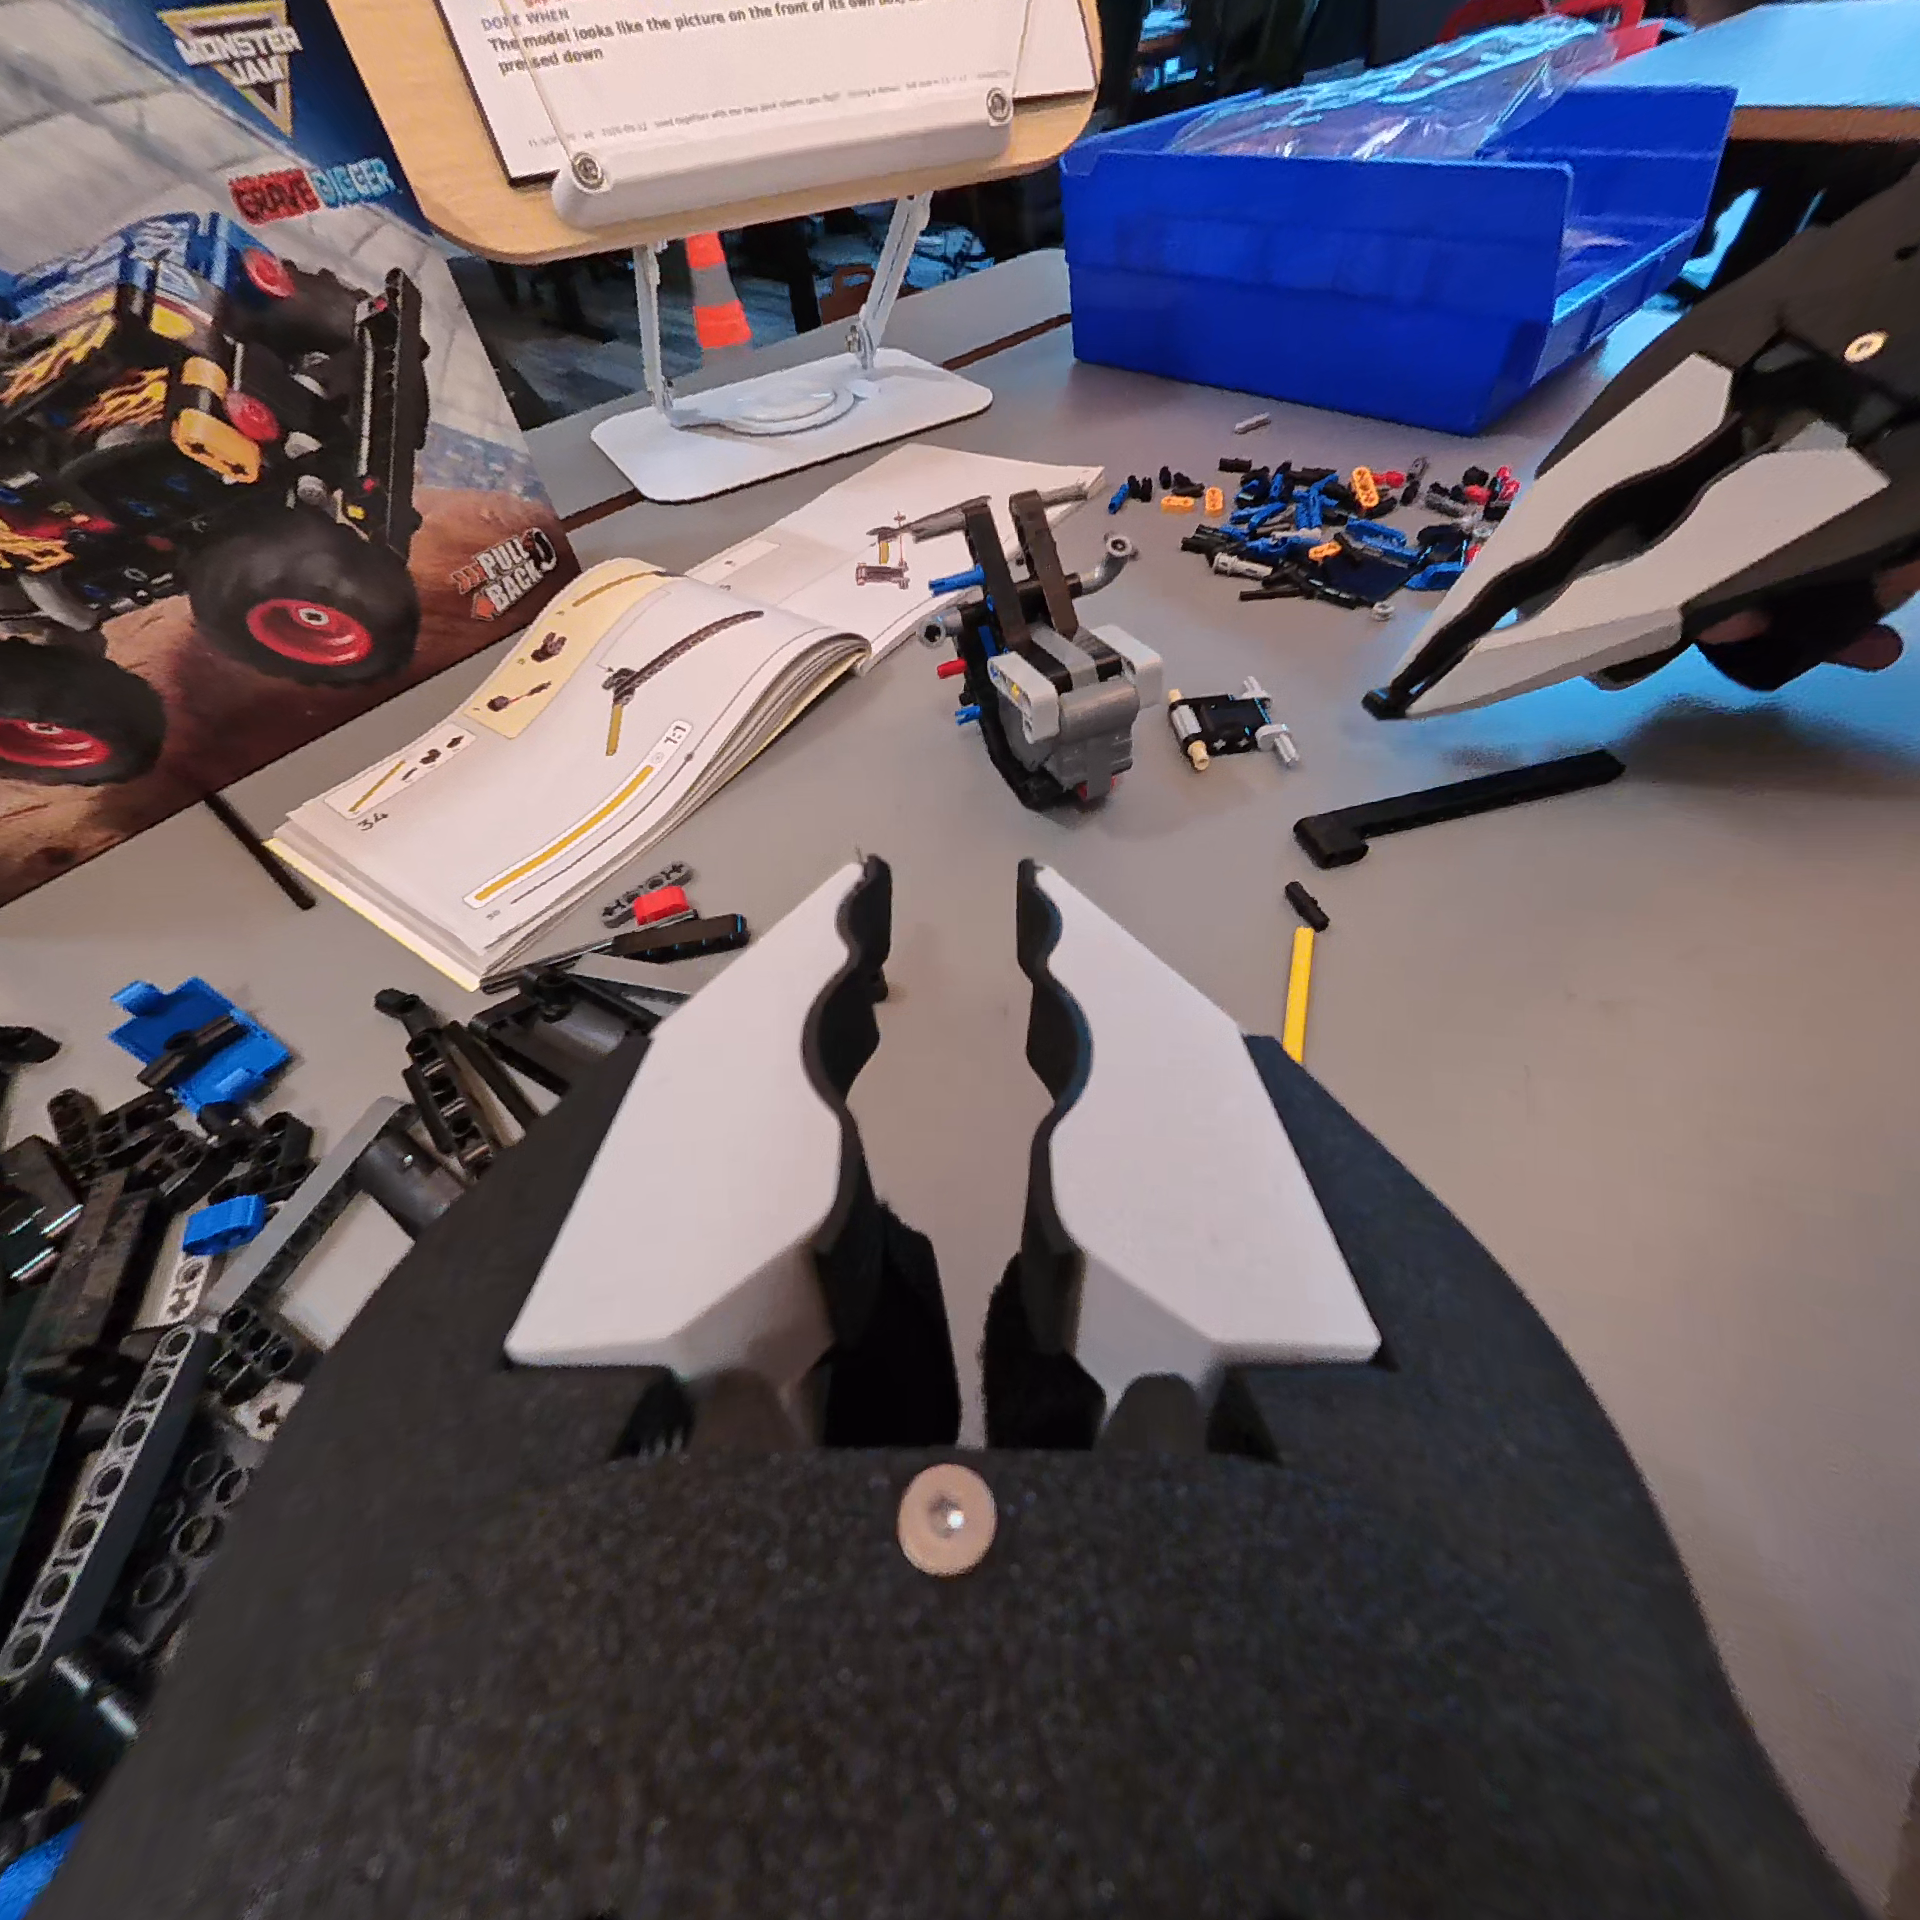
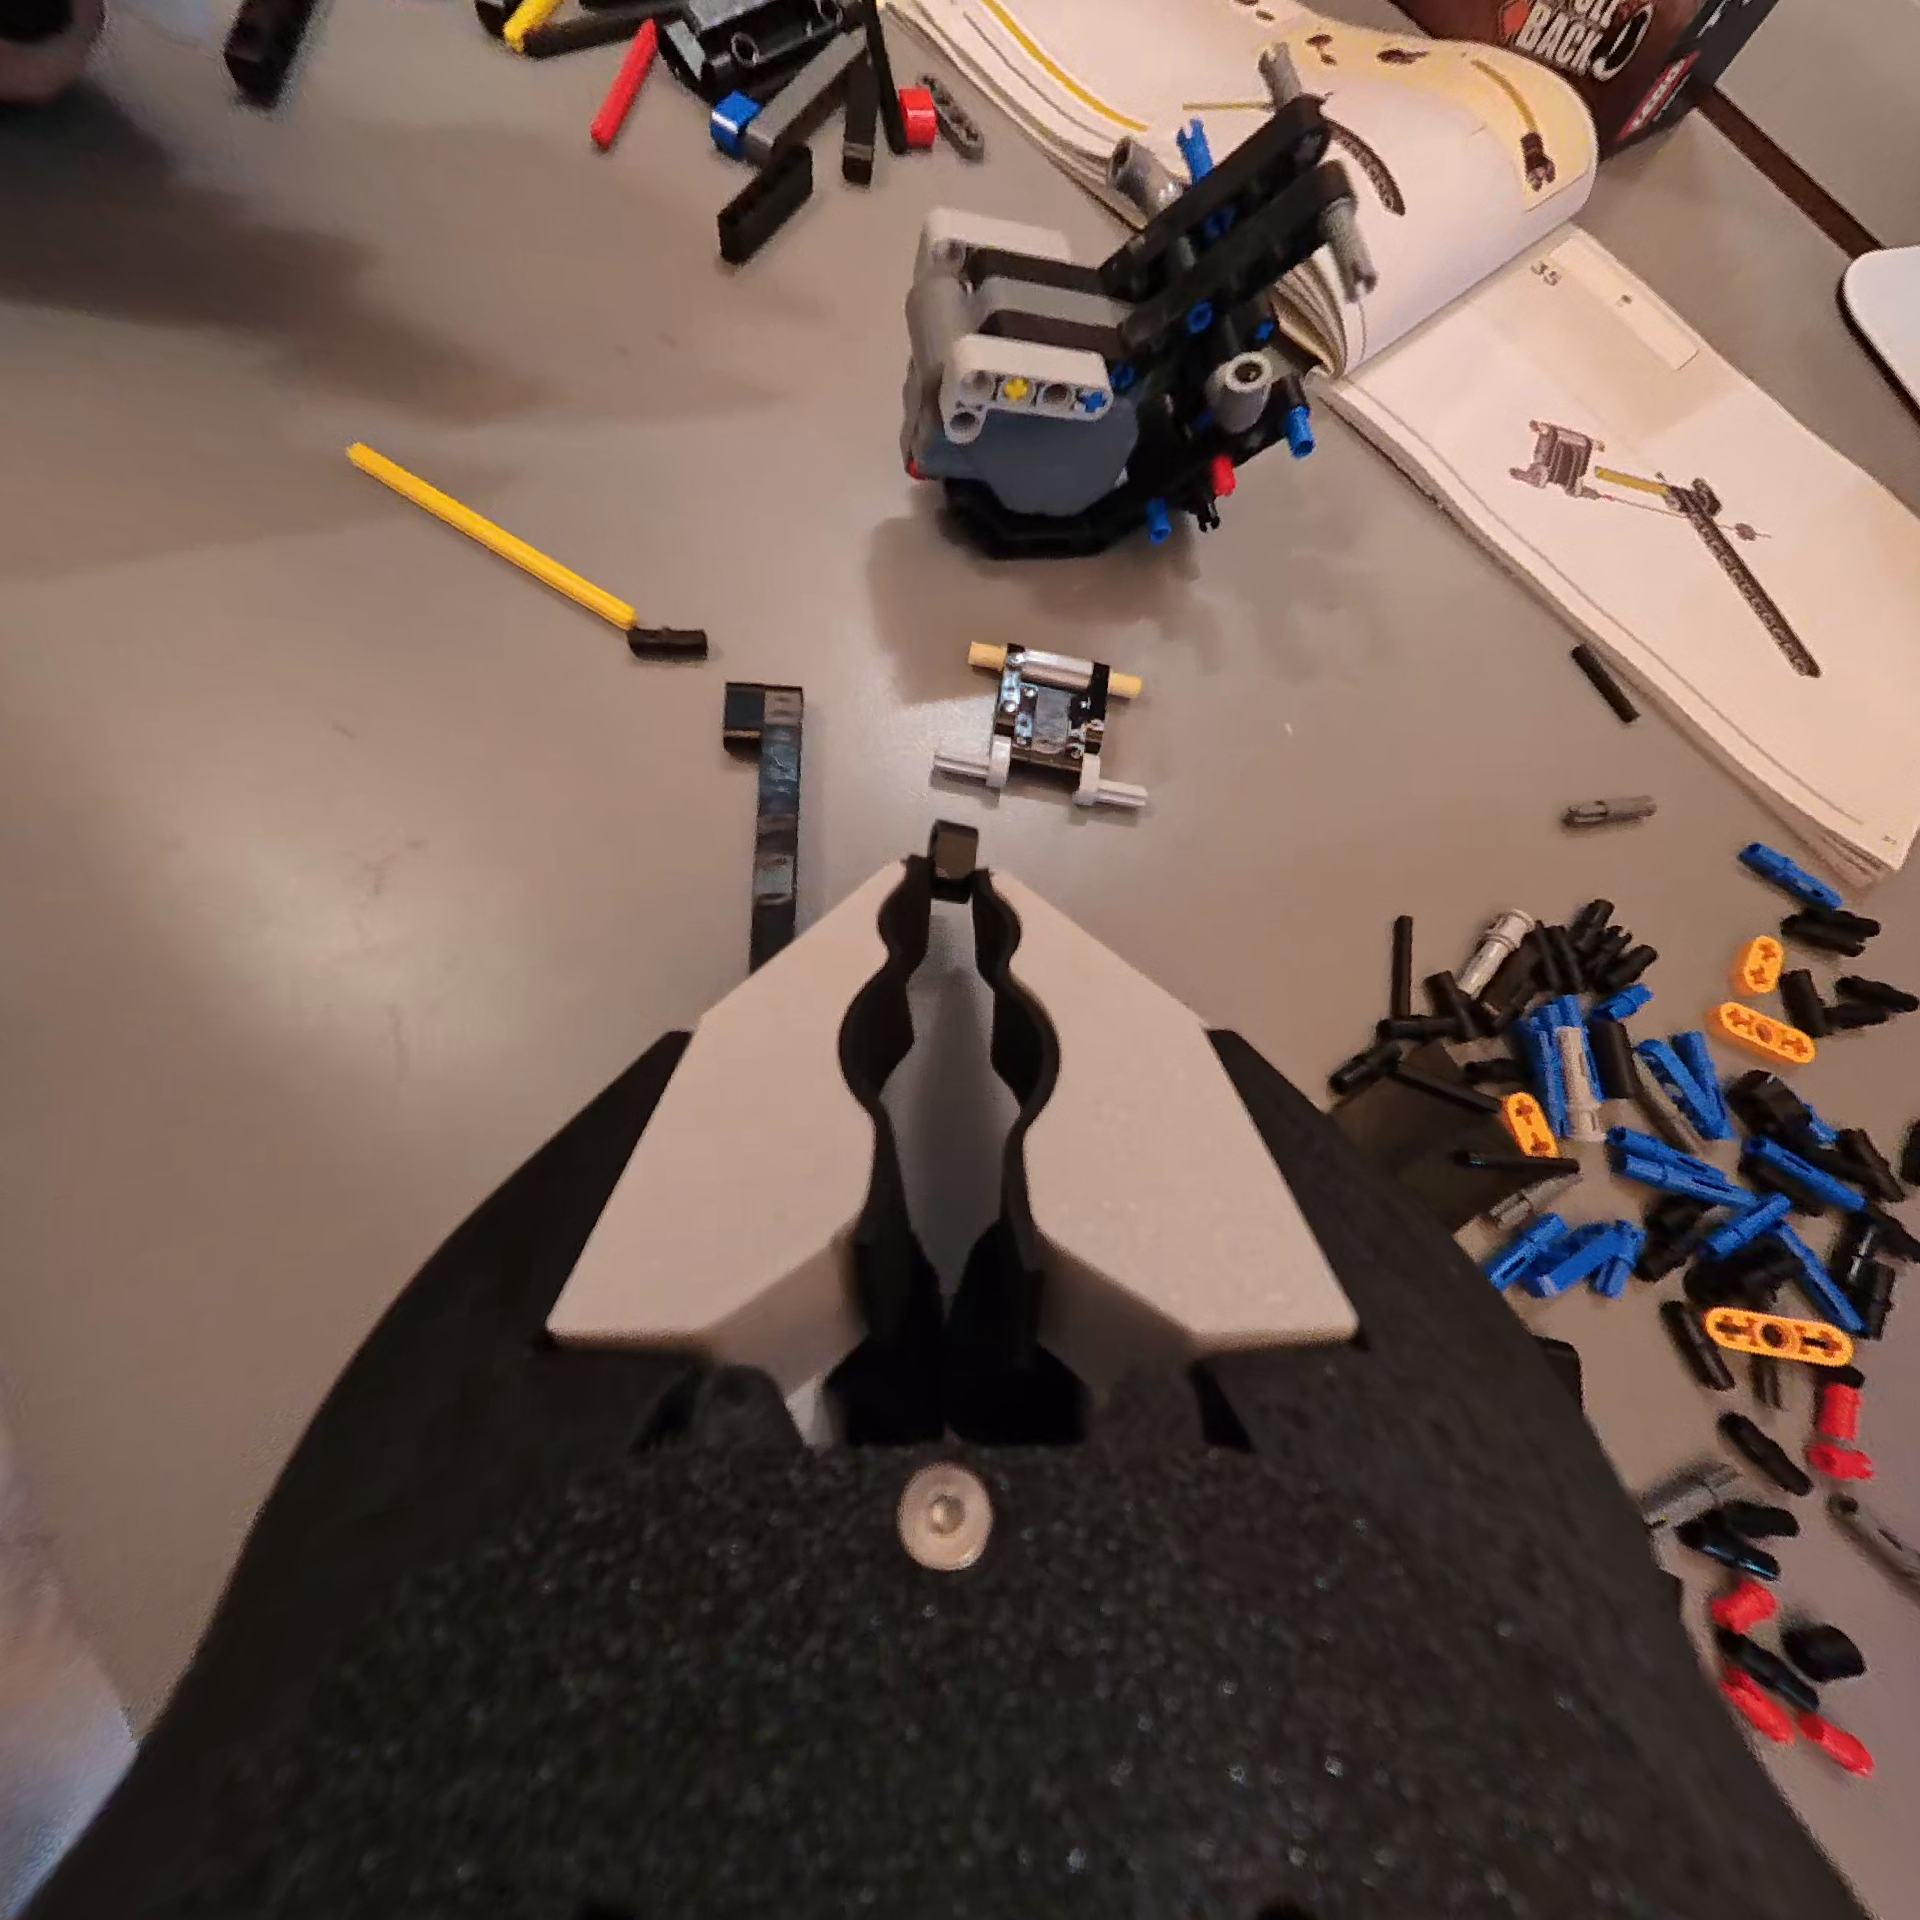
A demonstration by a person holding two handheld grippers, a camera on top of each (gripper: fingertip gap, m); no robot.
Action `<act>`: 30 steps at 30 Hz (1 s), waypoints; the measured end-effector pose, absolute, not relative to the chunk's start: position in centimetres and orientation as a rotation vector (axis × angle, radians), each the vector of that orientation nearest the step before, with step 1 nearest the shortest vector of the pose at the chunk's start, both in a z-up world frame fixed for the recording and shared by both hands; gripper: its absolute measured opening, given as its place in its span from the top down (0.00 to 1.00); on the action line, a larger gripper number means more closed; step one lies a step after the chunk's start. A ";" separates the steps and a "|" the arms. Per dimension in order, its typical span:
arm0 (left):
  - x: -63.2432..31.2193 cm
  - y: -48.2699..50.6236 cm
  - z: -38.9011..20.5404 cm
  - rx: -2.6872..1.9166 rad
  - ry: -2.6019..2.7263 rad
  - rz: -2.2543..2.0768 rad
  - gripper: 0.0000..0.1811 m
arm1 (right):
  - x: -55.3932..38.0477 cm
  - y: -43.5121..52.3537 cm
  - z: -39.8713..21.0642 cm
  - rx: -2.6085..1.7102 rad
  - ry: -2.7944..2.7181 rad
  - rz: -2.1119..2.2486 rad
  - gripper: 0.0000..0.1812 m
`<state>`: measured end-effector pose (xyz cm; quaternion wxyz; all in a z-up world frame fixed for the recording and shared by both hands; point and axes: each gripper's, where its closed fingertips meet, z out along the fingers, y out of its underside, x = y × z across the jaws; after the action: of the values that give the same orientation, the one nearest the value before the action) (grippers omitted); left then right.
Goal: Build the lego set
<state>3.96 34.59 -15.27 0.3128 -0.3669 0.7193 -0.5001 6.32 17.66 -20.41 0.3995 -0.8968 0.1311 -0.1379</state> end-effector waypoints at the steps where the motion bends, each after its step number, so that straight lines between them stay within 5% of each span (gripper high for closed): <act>1: 3.9 34.5 -15.4 -0.965 1.905 -1.303 0.88 | 6.3 17.7 -20.5 -2.276 0.326 -0.357 0.96; 20: 2.8 34.7 -17.6 -1.013 1.998 -1.133 0.87 | 6.4 18.3 -21.6 -2.309 0.283 -0.334 0.94; 30: 1.9 35.0 -16.8 -0.965 1.939 -1.130 0.89 | 10.8 18.1 -13.4 -2.016 0.344 -0.351 0.93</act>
<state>1.89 35.00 -16.78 0.3422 -0.3713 0.7457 -0.4347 10.79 18.08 -13.39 0.5082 -0.8367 0.1429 -0.1457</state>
